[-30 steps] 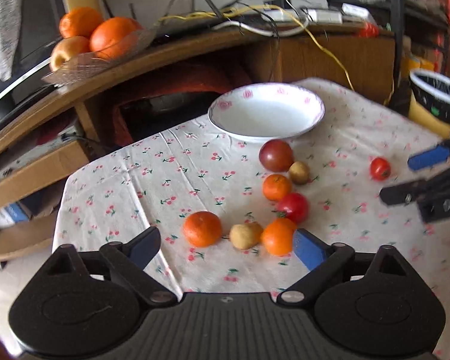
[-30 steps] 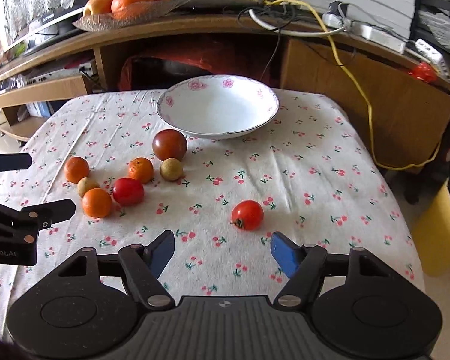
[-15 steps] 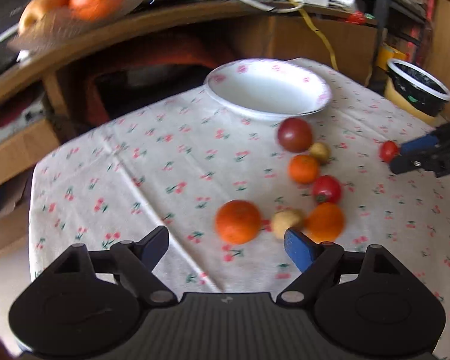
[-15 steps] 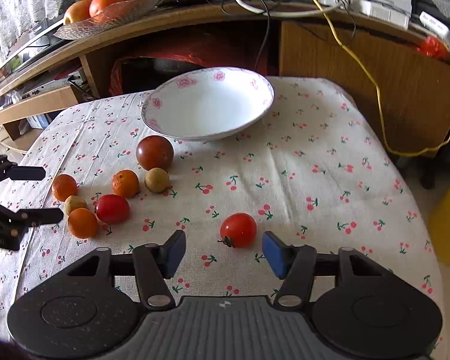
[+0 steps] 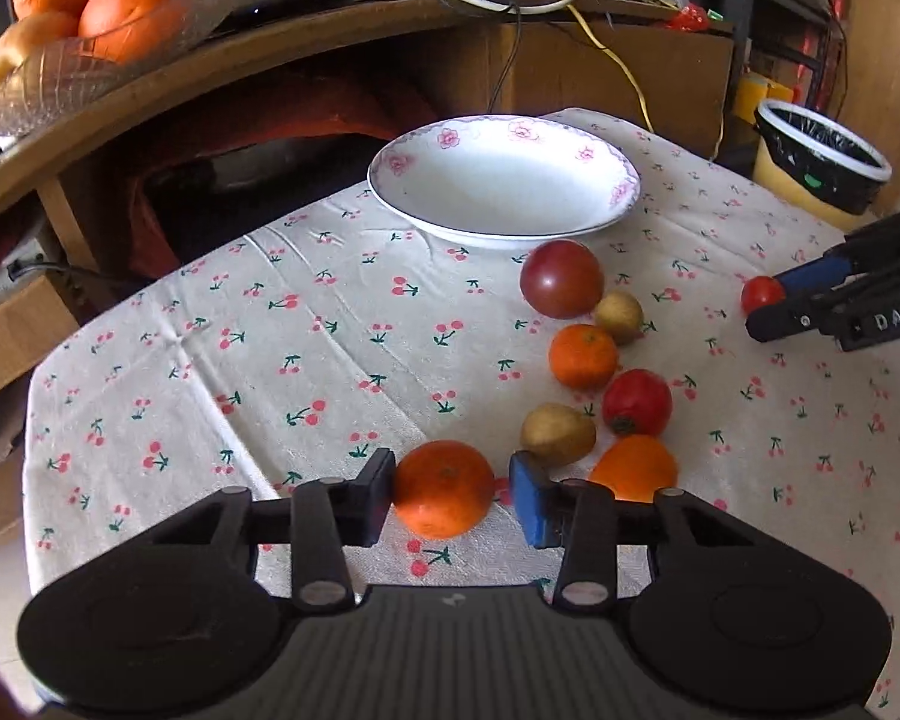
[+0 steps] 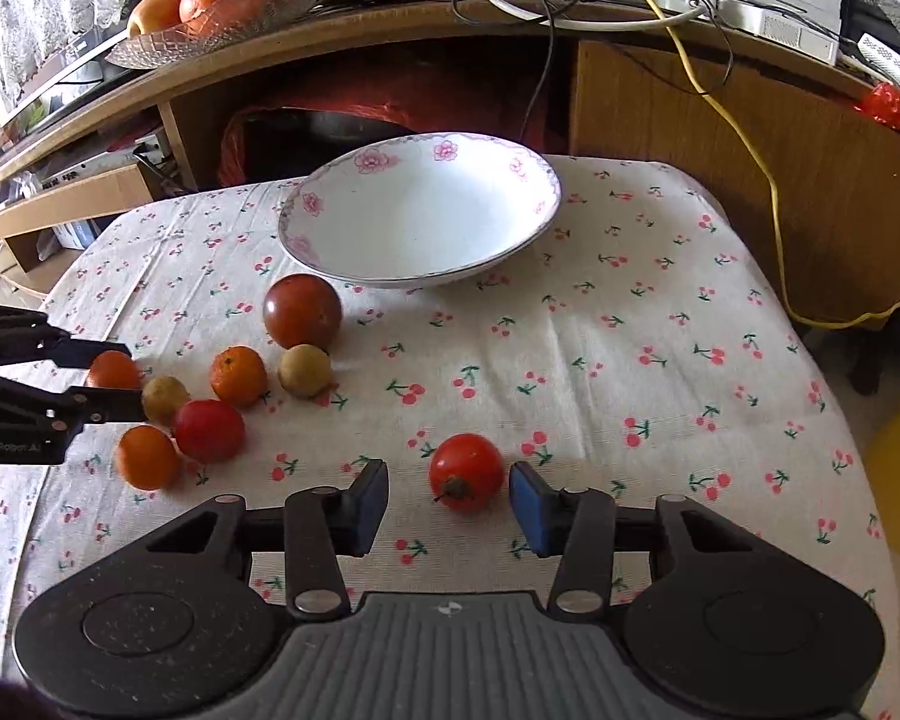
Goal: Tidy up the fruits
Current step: 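Grasp the mandarin orange with the left gripper while the right grasps a small red tomato, then carry both fruits over the white bowl and open both grippers to drop them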
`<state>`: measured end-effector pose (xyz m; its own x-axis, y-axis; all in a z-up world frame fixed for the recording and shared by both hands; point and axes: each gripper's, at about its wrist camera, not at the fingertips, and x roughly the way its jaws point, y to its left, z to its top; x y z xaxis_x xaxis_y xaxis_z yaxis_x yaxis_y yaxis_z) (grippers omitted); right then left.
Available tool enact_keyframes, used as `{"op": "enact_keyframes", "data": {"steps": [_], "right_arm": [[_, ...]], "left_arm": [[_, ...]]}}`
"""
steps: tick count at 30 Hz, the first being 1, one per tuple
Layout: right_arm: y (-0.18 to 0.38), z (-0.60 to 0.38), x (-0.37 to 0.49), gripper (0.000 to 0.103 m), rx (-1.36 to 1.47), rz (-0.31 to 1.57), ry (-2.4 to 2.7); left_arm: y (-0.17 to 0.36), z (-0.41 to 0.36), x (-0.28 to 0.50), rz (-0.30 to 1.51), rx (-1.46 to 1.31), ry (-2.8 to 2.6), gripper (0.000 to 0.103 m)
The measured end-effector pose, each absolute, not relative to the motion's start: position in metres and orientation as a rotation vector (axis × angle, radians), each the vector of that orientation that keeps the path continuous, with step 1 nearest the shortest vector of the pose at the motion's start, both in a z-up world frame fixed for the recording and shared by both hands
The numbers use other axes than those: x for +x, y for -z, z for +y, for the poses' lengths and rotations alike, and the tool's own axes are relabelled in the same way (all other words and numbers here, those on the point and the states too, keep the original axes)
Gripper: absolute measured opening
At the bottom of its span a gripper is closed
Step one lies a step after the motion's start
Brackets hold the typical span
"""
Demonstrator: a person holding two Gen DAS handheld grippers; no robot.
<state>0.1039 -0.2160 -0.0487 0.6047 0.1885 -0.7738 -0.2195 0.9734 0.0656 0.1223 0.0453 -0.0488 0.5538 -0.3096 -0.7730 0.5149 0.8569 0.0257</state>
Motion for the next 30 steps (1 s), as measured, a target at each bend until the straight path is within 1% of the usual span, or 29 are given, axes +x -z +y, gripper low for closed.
{"op": "enact_keyframes", "data": {"steps": [6,8,9,10,13,17,22,30], "right_arm": [[0.052,-0.217,0.105,0.04,-0.045,0.888,-0.235],[0.052,-0.213,0.105,0.035,-0.075,0.887,-0.22],[0.052,-0.211,0.105,0.029,-0.09,0.888,-0.212],[0.051,-0.21,0.105,0.026,-0.097,0.888,-0.209],[0.05,-0.209,0.105,0.023,-0.101,0.897,-0.204],[0.049,-0.206,0.104,0.023,-0.103,0.905,-0.224],[0.042,-0.202,0.103,0.022,-0.065,0.892,-0.258],[0.025,-0.188,0.116,0.022,-0.026,0.843,-0.277]], "left_arm": [[0.049,0.047,0.121,0.858,0.238,0.479,0.046],[0.049,0.045,0.118,0.847,0.257,0.474,0.044],[0.049,0.045,0.117,0.845,0.262,0.47,0.043],[0.049,0.045,0.117,0.845,0.259,0.466,0.042],[0.048,0.045,0.117,0.853,0.266,0.46,0.042],[0.047,0.04,0.114,0.858,0.294,0.448,0.041],[0.037,0.038,0.117,0.854,0.254,0.46,0.041],[0.012,0.011,0.134,0.786,0.224,0.5,0.041]]}}
